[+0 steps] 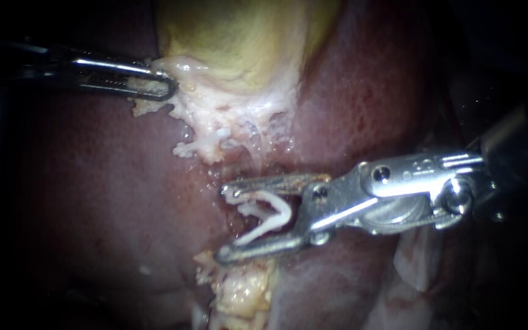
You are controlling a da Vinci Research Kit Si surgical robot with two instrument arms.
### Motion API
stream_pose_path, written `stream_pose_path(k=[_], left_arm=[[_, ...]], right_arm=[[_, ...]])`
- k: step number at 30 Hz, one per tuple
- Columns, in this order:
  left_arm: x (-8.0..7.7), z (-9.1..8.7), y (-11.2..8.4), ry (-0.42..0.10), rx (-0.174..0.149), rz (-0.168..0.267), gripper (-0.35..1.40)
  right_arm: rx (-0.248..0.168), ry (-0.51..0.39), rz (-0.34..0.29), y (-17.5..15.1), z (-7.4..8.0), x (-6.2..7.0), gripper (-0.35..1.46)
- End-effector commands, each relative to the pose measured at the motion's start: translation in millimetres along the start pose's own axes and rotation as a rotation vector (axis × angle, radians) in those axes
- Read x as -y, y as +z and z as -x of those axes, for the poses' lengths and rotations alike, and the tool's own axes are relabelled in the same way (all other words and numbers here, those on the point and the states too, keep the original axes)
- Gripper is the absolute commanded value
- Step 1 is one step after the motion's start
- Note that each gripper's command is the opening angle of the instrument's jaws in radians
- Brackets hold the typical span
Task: Clipping second clip right tube
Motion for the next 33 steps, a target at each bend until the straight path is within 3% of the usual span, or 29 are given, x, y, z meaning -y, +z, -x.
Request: stream_pose_path(k=[1,9,24,33], left_arm=[[0.0,0.0,0.0,0.000,0.000,0.000,-0.35],[-0.1,-0.2,-0.3,-0.001,0.001,0.002,-0.35],[-0.5,-0.5,-0.7,-0.004,0.001,0.003,-0.35],[-0.6,-0.5,-0.8,-0.004,0.001,0.003,-0.35]], right_arm=[[0.000,0.000,-0.001,0.0,0.0,0.0,0.47],[0.005,-0.007,0.002,-0.1,1.7,-0.6,0.49],[0.014,0.094,0.004,-1.9,9.1,-4.9,0.50],[0.016,0.144,0.010,-1.5,12.6,-7.2,0.50]])
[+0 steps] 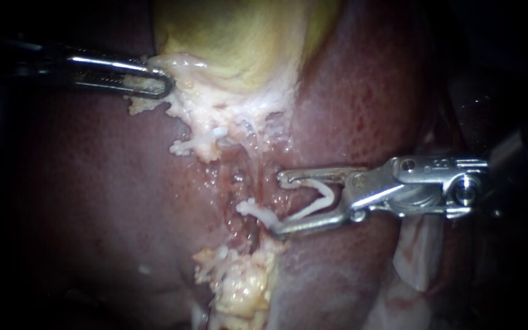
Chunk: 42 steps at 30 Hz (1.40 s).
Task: Clipping second clip right tube
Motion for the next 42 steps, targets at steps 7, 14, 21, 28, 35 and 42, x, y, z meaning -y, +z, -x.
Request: stream_pose_path(k=[7,14,21,28,35,42], left_arm=[[-0.1,0.0,0.0,0.000,0.000,-0.001,-0.35],[-0.1,0.0,0.0,0.000,0.000,-0.001,-0.35],[-0.1,0.0,0.0,0.000,0.000,-0.001,-0.35],[-0.1,0.0,0.0,0.000,0.000,-0.001,-0.35],[-0.1,0.0,0.0,0.000,0.000,-0.001,-0.35],[-0.1,0.0,0.0,0.000,0.000,-0.001,-0.35]], right_arm=[[0.003,0.041,0.009,1.0,2.2,-1.9,0.50],[-0.015,0.092,-0.008,2.9,3.5,-3.0,0.50],[-0.063,0.148,-0.044,4.4,3.5,-3.4,0.50],[-0.104,0.182,-0.083,5.7,2.9,-3.6,0.50],[-0.125,0.209,-0.133,6.6,2.5,-3.6,0.50],[-0.163,0.238,-0.153,7.0,2.3,-3.0,0.50]])
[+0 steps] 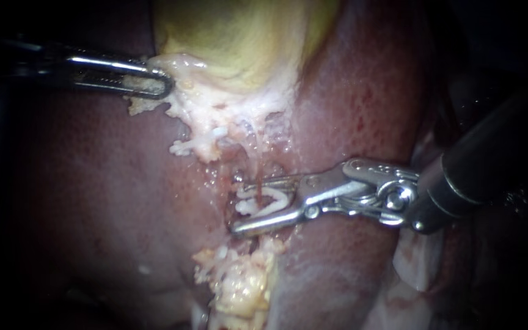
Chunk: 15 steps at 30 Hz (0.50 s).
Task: Clipping second clip right tube
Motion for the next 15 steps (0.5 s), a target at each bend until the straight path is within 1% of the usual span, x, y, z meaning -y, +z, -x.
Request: stream_pose_path(k=[1,6,11,15], left_arm=[[0.0,0.0,0.0,0.000,0.000,0.000,-0.35],[0.0,0.0,0.0,0.000,0.000,0.000,-0.35],[0.0,0.0,0.0,0.000,0.000,0.000,-0.35],[0.0,0.0,0.0,0.000,0.000,0.000,-0.35]], right_arm=[[-0.004,0.003,-0.002,0.0,-0.1,0.2,0.50],[-0.018,0.004,-0.017,0.2,-0.4,1.4,0.50],[-0.039,0.009,-0.034,0.2,-1.3,3.2,0.50],[-0.039,0.011,-0.049,0.4,-1.8,4.5,0.50]])
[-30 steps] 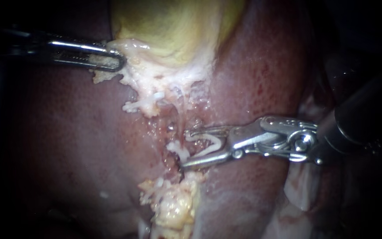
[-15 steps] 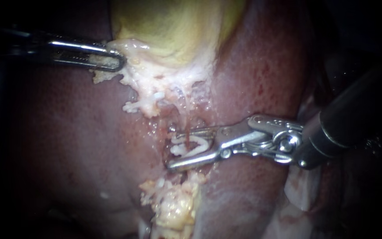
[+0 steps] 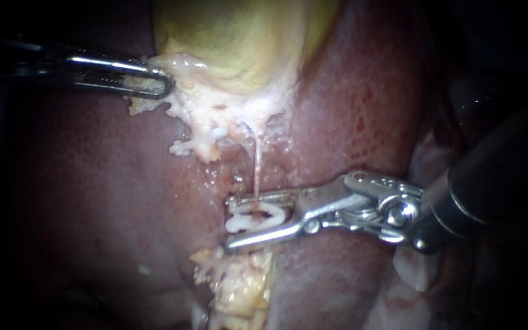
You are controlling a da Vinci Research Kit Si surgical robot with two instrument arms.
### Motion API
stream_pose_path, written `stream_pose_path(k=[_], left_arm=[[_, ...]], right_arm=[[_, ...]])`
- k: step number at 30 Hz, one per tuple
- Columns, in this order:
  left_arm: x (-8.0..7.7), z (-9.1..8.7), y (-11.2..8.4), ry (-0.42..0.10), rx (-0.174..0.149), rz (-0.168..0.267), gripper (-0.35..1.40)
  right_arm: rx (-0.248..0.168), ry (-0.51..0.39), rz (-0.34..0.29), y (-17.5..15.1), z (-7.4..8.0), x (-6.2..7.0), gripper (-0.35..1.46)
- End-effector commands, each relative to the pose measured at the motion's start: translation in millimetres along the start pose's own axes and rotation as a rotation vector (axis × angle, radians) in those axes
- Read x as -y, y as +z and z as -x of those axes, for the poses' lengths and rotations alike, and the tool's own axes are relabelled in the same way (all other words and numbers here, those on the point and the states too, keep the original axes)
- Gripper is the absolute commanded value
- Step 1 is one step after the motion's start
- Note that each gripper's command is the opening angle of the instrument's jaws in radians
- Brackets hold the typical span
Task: Clipping second clip right tube
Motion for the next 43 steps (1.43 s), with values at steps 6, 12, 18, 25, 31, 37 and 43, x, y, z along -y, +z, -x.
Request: stream_pose_path(k=[6,12,18,25,31,37,43], left_arm=[[0.0,0.0,0.0,0.000,0.000,0.000,-0.35],[0.0,0.0,0.0,0.000,0.000,0.000,-0.35],[0.0,0.0,0.0,0.000,0.000,0.000,-0.35],[0.0,0.0,0.0,0.000,0.000,0.000,-0.35],[0.0,0.0,0.0,0.000,0.000,0.000,-0.35],[0.0,0.0,0.0,0.000,0.000,0.000,-0.35],[0.0,0.0,0.0,0.000,0.000,0.000,-0.35]], right_arm=[[0.015,-0.003,-0.032,0.1,-0.5,1.1,0.47],[0.023,-0.005,-0.047,-0.1,-0.6,1.2,0.36],[0.024,-0.005,-0.049,-0.4,-0.5,1.0,0.20],[0.025,0.005,-0.048,-0.8,-0.2,0.9,-0.32],[0.025,0.011,-0.048,-0.8,-0.2,0.8,-0.35],[0.025,0.011,-0.048,-0.8,-0.2,0.7,-0.35],[0.026,0.009,-0.047,-0.8,0.1,0.1,-0.35]])
